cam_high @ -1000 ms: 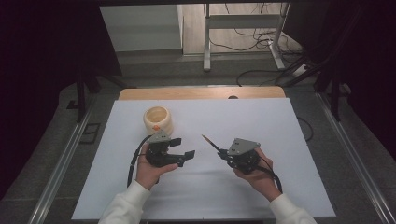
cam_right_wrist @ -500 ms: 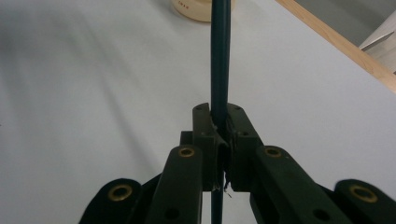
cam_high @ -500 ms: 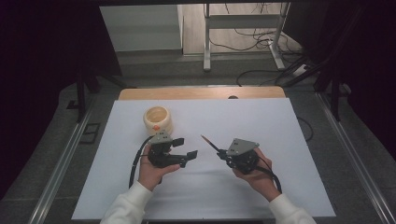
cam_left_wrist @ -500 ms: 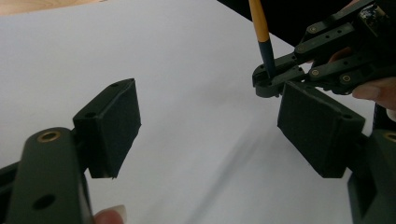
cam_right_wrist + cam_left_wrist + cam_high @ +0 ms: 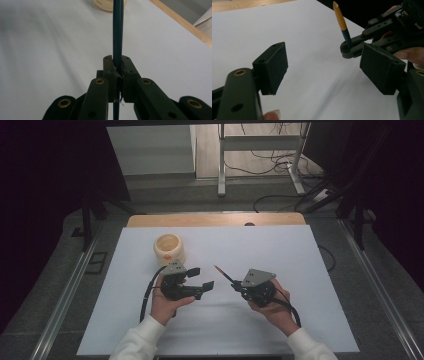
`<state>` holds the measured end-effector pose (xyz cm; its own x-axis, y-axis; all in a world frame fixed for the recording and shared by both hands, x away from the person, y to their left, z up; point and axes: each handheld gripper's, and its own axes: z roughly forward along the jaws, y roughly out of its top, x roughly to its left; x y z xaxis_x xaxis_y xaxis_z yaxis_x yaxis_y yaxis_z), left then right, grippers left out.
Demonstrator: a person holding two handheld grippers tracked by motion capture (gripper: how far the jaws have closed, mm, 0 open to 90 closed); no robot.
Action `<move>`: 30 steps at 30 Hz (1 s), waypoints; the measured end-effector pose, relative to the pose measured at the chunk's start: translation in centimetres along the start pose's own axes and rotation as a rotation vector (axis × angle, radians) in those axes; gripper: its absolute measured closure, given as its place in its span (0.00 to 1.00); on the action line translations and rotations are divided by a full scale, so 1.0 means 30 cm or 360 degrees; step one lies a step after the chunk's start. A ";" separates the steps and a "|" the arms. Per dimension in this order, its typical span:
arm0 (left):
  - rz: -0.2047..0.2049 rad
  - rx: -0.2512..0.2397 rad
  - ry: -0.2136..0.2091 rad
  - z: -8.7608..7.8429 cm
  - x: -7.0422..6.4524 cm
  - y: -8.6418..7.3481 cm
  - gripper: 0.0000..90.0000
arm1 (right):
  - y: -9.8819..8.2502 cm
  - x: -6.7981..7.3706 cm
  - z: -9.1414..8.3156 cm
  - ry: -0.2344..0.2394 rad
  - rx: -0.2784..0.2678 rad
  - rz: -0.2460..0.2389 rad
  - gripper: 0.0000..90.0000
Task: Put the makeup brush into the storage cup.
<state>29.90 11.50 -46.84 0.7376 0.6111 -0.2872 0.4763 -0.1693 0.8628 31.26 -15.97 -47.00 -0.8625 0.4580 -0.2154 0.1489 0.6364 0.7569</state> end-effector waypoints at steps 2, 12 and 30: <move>0.0004 -0.0017 -0.0011 0.005 -0.005 0.001 0.26 | 0.000 0.002 0.001 0.0002 -0.0002 0.0004 0.94; 0.0019 -0.0064 -0.0022 0.027 -0.022 0.002 0.27 | 0.001 0.005 0.006 0.0004 0.0001 0.0004 0.94; -0.0060 -0.0082 -0.0063 0.056 -0.009 0.002 0.30 | 0.003 0.019 0.022 0.0006 -0.0009 0.0003 0.94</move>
<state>30.54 10.01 -47.41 0.7387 0.5849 -0.3351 0.4794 -0.1065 0.8711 31.10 -15.25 -47.45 -0.8640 0.4568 -0.2119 0.1476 0.6321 0.7607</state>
